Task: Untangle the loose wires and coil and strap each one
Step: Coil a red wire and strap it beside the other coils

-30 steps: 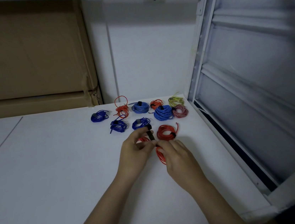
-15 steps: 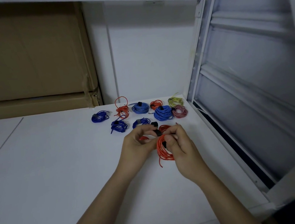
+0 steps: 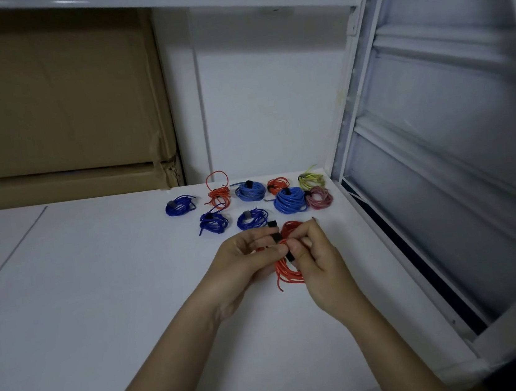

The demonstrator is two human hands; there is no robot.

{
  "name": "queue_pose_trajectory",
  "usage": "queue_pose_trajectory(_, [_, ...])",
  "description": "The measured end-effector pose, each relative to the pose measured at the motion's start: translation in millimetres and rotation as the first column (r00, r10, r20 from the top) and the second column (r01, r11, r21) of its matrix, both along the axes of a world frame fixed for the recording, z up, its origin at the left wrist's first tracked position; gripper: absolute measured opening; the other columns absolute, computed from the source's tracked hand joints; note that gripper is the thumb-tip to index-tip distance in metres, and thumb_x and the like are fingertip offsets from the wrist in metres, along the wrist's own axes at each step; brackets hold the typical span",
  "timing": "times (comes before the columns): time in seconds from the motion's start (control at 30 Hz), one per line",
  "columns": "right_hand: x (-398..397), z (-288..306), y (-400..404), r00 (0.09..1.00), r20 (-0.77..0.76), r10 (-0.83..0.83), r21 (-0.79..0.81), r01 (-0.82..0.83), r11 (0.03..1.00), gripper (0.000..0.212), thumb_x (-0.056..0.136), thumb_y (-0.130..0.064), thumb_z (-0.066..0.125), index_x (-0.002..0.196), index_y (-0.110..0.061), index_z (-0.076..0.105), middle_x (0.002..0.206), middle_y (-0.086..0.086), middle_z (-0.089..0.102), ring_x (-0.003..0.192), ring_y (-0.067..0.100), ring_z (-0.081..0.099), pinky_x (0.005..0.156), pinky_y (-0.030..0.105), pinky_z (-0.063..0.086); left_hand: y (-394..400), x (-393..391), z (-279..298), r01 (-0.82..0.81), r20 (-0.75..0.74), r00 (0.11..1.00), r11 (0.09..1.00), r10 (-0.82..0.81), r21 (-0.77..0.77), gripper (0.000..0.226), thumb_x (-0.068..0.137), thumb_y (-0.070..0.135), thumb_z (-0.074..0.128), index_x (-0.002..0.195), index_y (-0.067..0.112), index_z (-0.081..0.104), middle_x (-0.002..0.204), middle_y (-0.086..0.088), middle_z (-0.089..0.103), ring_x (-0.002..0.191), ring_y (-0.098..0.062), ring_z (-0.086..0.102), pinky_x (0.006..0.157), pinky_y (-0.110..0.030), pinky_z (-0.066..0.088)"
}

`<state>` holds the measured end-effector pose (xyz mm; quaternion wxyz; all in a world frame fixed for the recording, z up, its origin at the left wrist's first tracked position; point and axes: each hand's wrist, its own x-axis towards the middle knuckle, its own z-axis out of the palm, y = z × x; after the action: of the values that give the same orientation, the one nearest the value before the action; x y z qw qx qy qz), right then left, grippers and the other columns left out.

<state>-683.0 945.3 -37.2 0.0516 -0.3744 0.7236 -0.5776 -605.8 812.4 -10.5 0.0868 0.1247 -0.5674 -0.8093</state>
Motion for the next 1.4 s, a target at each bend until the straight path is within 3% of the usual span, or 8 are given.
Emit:
queue_pose_trajectory(0.2, [0, 2, 1, 0.985, 0.109, 0.137, -0.089, -0.127, 0.988, 0.013, 0.093, -0.028, 0.046, 0.085, -0.023, 0.055, 0.079, -0.011, 0.062, 0.073, 0.004, 0.058, 0.07, 0.018, 0.047, -6, 3, 0, -0.041, -0.003, 0.999, 0.995, 0.041, -0.095, 0.037, 0.067, 0.009, 0.078, 0.102, 0.018, 0.069, 0.088, -0.001, 0.071, 0.081, -0.017, 0.069, 0.071, -0.025, 0.055])
queue_pose_trajectory(0.33, [0, 5, 0, 0.991, -0.126, 0.034, -0.054, -0.041, 0.998, 0.016, 0.095, -0.028, 0.046, 0.09, -0.035, 0.059, 0.093, -0.019, 0.06, 0.092, 0.003, 0.055, 0.082, 0.019, 0.043, -5, 2, -1, -0.098, -0.015, 0.995, 0.99, 0.097, -0.104, 0.028, 0.077, 0.002, 0.073, 0.1, 0.017, 0.07, 0.08, 0.0, 0.07, 0.075, -0.014, 0.069, 0.063, -0.02, 0.054])
queue_pose_trajectory(0.47, [-1, -1, -2, 0.846, -0.491, -0.21, -0.126, 0.169, 0.977, 0.027, 0.094, -0.02, 0.047, 0.104, -0.012, 0.071, 0.097, -0.007, 0.064, 0.097, 0.006, 0.051, 0.086, 0.025, 0.043, -7, 0, -1, -0.184, -0.063, 0.982, 0.976, 0.178, -0.112, 0.028, 0.076, 0.0, 0.074, 0.098, 0.016, 0.071, 0.077, 0.002, 0.071, 0.079, -0.016, 0.071, 0.068, -0.022, 0.055])
queue_pose_trajectory(0.77, [-3, -1, 7, 0.744, -0.654, -0.138, -0.072, 0.121, 0.99, 0.037, 0.084, 0.008, 0.053, 0.114, -0.006, 0.069, 0.107, 0.005, 0.07, 0.101, 0.014, 0.061, 0.092, 0.02, 0.047, -12, -5, 3, -0.226, -0.062, 0.974, 0.966, 0.22, -0.123, 0.026, 0.078, -0.001, 0.072, 0.098, 0.014, 0.07, 0.079, 0.0, 0.074, 0.078, -0.015, 0.072, 0.065, -0.018, 0.055])
queue_pose_trajectory(0.97, [0, 20, 8, 0.877, -0.474, -0.082, -0.076, 0.052, 0.996, 0.022, 0.091, -0.024, 0.06, 0.108, -0.016, 0.072, 0.1, -0.013, 0.07, 0.094, -0.004, 0.062, 0.083, 0.013, 0.048, -10, -6, 8, -0.278, -0.135, 0.959, 0.917, 0.249, -0.286, 0.026, 0.077, 0.005, 0.076, 0.095, 0.022, 0.07, 0.079, 0.01, 0.072, 0.074, -0.008, 0.071, 0.066, -0.018, 0.056])
queue_pose_trajectory(1.1, [-5, 25, 7, 0.93, -0.364, -0.046, 0.04, 0.065, 0.997, 0.02, 0.091, -0.016, 0.062, 0.108, -0.027, 0.064, 0.094, -0.02, 0.067, 0.09, -0.006, 0.064, 0.076, 0.01, 0.049, -10, -6, 11, -0.294, -0.139, 0.955, 0.905, 0.263, -0.309, 0.028, 0.076, 0.005, 0.077, 0.096, 0.023, 0.07, 0.078, 0.01, 0.072, 0.074, -0.01, 0.071, 0.068, -0.02, 0.057])
queue_pose_trajectory(1.3, [-1, 26, 7, 0.8, -0.6, -0.032, 0.094, 0.11, 0.99, 0.029, 0.09, -0.013, 0.057, 0.116, -0.011, 0.068, 0.105, 0.0, 0.072, 0.093, 0.014, 0.068, 0.078, 0.029, 0.056, -12, -6, 11, -0.288, -0.076, 0.958, 0.933, 0.278, -0.216, 0.026, 0.076, 0.004, 0.077, 0.095, 0.022, 0.072, 0.087, 0.0, 0.073, 0.08, -0.018, 0.073, 0.069, -0.023, 0.057])
queue_pose_trajectory(1.4, [-5, 29, 9, 0.824, -0.562, 0.073, 0.188, 0.041, 0.981, 0.033, 0.091, -0.014, 0.059, 0.123, -0.009, 0.064, 0.116, 0.003, 0.069, 0.105, 0.016, 0.066, 0.087, 0.032, 0.055, -13, -6, 11, -0.279, -0.027, 0.96, 0.941, 0.279, -0.191, 0.027, 0.076, 0.005, 0.076, 0.099, 0.019, 0.072, 0.092, -0.003, 0.075, 0.085, -0.02, 0.073, 0.073, -0.029, 0.055])
